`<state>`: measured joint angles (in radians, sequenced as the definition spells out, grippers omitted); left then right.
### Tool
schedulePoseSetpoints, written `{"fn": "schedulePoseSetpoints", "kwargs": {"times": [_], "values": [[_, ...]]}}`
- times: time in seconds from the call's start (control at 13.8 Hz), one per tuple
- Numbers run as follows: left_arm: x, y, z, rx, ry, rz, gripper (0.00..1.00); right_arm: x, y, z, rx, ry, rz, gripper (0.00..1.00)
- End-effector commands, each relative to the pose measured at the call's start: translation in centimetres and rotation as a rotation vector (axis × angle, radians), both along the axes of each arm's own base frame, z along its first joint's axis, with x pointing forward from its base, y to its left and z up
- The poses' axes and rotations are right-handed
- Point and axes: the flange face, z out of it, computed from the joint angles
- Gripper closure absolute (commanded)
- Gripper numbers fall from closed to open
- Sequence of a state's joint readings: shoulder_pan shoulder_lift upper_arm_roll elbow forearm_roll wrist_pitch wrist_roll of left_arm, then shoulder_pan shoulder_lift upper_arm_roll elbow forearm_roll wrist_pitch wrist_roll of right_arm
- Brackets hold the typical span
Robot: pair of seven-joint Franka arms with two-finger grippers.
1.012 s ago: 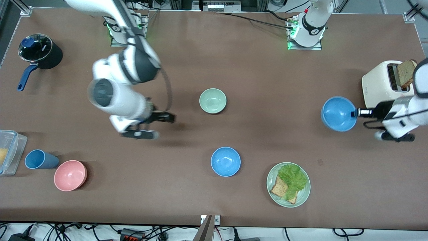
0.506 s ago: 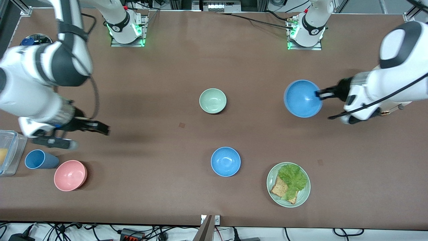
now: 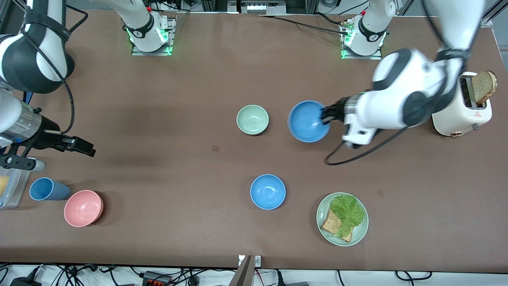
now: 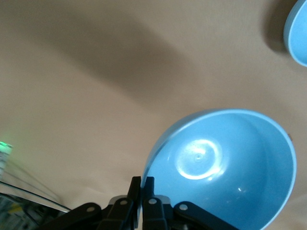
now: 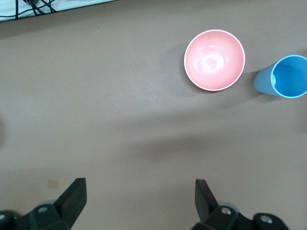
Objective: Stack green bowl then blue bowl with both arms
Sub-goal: 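Carry the blue bowl over the green bowl with the left gripper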
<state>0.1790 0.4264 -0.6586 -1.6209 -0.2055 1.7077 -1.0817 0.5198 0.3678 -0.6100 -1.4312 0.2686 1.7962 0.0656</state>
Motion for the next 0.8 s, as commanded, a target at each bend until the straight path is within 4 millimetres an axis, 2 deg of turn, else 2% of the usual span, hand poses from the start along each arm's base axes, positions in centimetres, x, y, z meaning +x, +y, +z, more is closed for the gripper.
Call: {"fn": "schedulePoseSetpoints", "kwargs": {"times": [0.0,0.07,0.29,0.43,0.51,0.58,0.72], "values": [[-0.3,-3.6,-0.2,-0.023,-0.009,0.063,0.99,-0.2,-2.7,2.1,0.045,0.002,0.007,0.0],[-0.7,-6.0,-0.8,-0.027,-0.013,0.099,0.99,-0.3,-2.9,3.2,0.039,0.016,0.025,0.0],[-1.5,-10.9,-5.6,-0.061,0.003,0.13,0.99,-1.3,-4.7,6.7,-0.01,-0.015,0.085,0.0],[-2.2,-12.3,-7.1,-0.059,0.008,0.158,0.99,-1.8,-5.7,7.0,-0.029,-0.015,0.103,0.0],[-3.7,-14.3,-7.7,-0.056,0.005,0.147,0.99,-1.8,-5.6,7.2,-0.039,-0.017,0.113,0.0],[-4.5,-15.3,-8.2,-0.055,-0.002,0.155,0.99,-2.1,-5.7,7.7,-0.048,-0.023,0.126,0.0],[-5.5,-15.7,-9.4,-0.051,-0.018,0.157,0.99,-2.7,-5.8,7.9,-0.049,-0.02,0.131,0.0]]}}
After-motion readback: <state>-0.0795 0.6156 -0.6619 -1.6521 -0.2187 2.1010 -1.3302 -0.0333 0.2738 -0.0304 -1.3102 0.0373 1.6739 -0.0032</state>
